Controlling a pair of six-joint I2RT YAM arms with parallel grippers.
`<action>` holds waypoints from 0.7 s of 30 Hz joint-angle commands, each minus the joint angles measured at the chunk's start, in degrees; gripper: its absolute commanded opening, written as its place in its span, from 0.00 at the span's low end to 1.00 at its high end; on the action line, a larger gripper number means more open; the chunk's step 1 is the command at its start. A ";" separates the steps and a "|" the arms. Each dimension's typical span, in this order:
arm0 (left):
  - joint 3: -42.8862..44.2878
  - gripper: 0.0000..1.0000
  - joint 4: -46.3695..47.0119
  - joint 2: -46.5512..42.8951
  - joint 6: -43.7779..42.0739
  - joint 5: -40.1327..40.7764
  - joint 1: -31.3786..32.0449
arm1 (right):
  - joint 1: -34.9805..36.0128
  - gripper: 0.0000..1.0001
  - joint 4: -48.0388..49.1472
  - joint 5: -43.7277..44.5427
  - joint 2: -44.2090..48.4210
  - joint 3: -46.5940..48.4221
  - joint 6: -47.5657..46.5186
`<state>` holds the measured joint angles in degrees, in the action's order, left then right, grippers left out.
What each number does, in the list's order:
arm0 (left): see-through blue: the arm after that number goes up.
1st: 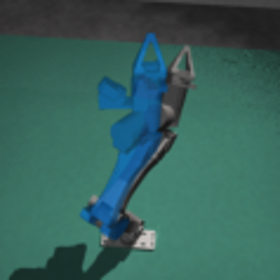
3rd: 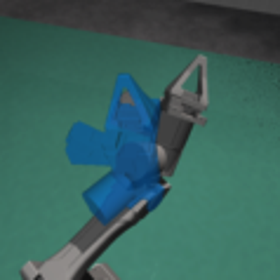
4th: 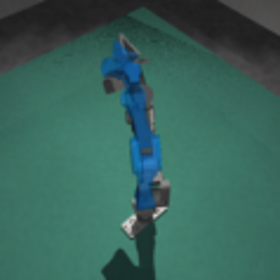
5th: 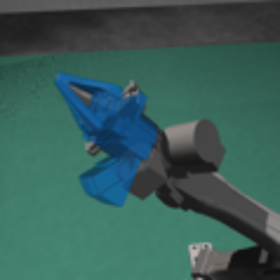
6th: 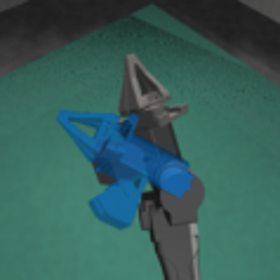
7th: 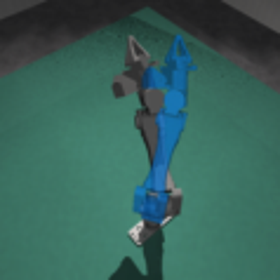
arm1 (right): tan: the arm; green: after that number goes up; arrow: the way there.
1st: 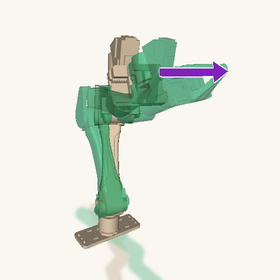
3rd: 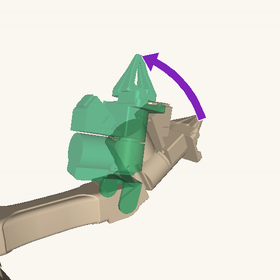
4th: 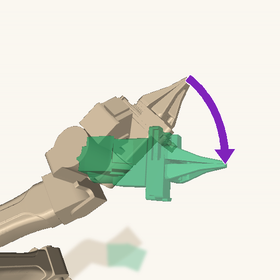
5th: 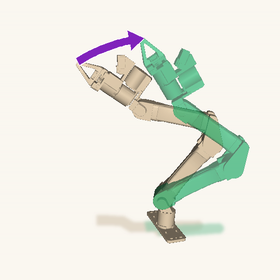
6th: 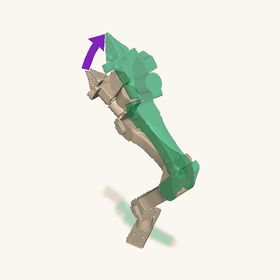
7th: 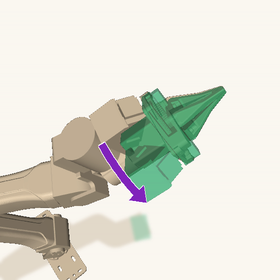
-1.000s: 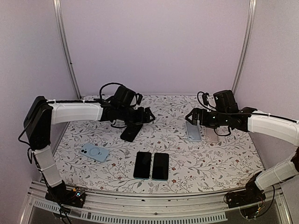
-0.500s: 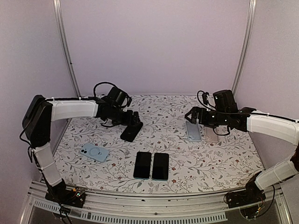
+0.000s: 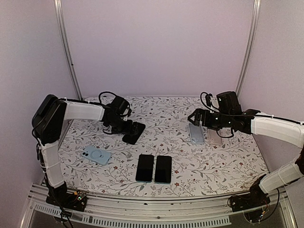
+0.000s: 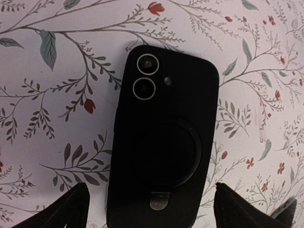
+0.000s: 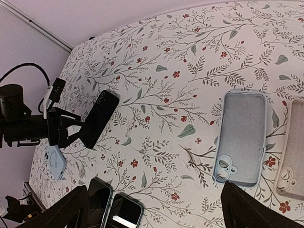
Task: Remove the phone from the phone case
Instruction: Pick up the phone with the phone case from the center of the board.
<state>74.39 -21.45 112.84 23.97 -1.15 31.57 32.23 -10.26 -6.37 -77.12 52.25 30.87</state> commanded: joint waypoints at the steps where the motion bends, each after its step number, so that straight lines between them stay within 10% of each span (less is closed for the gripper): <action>1: 1.11 0.92 0.97 3.01 -0.78 -1.77 -0.55 | -0.14 0.99 0.92 -0.36 0.23 1.28 0.02; 21: 6.95 0.91 -7.20 8.68 -2.83 9.78 7.23 | -0.15 0.99 0.77 -0.56 1.36 0.53 0.28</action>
<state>79.33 -24.84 118.87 22.76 5.28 36.34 32.23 -10.26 -6.42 -76.66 52.25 30.92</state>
